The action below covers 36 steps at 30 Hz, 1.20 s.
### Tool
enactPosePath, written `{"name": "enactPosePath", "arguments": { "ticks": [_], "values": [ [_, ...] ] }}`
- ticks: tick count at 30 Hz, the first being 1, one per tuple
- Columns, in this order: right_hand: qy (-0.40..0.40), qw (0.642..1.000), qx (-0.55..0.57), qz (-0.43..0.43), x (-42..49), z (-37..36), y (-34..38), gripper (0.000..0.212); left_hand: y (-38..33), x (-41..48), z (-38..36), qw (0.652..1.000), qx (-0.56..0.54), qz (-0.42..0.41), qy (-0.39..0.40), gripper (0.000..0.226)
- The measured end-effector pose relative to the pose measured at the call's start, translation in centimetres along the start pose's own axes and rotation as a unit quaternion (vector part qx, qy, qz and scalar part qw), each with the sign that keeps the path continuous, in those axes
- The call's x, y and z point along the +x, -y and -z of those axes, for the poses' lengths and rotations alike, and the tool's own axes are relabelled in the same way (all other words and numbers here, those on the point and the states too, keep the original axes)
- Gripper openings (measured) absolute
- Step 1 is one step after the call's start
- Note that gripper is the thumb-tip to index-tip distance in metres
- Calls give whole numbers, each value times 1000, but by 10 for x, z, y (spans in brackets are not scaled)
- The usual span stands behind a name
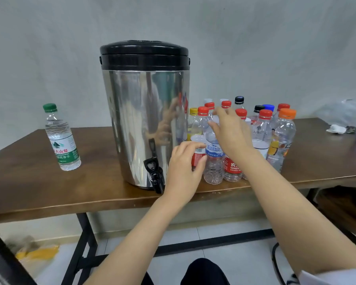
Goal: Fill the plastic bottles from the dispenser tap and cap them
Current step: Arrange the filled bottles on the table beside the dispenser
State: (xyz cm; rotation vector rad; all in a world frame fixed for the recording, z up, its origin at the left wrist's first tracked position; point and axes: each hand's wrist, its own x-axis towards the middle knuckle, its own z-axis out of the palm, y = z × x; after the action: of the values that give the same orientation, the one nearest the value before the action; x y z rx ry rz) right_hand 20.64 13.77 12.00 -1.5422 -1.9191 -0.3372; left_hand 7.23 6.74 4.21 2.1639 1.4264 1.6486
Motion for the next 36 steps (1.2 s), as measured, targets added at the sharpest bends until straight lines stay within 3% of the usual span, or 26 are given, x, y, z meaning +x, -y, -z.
{"name": "enactPosePath", "arguments": {
  "ticks": [4, 7, 11, 15, 18, 23, 27, 31, 36],
  "values": [
    [-24, 988, 139, 60, -17, 28, 7, 33, -9, -6, -1, 995, -68, 73, 30, 57],
    [9, 970, 229, 79, -29, 51, 19, 29, -22, -11, 2, 980, -154, 124, -6, 78],
    [87, 963, 242, 80, -51, 62, 27, 38, -25, -31, 6, 973, -167, 152, -38, 69],
    [153, 983, 94, 48, -62, 55, 26, 62, -14, -59, 7, 975, -136, 173, -30, 70],
    [185, 975, 106, 68, -66, 42, 27, 50, -6, -76, 7, 975, -128, 180, -18, 70],
    [283, 927, 200, 143, -71, 33, 25, 16, 9, -97, 13, 959, -167, 227, 3, 66],
    [258, 919, 273, 122, -69, 14, 20, 29, 27, -113, 14, 946, -167, 274, 37, 66],
    [228, 945, 235, 29, -74, -35, 14, 32, 50, -141, 10, 925, -153, 339, 75, 60],
    [246, 951, 185, -29, -87, -92, 10, 32, 79, -165, 5, 896, -134, 422, 37, 62]
  ]
}}
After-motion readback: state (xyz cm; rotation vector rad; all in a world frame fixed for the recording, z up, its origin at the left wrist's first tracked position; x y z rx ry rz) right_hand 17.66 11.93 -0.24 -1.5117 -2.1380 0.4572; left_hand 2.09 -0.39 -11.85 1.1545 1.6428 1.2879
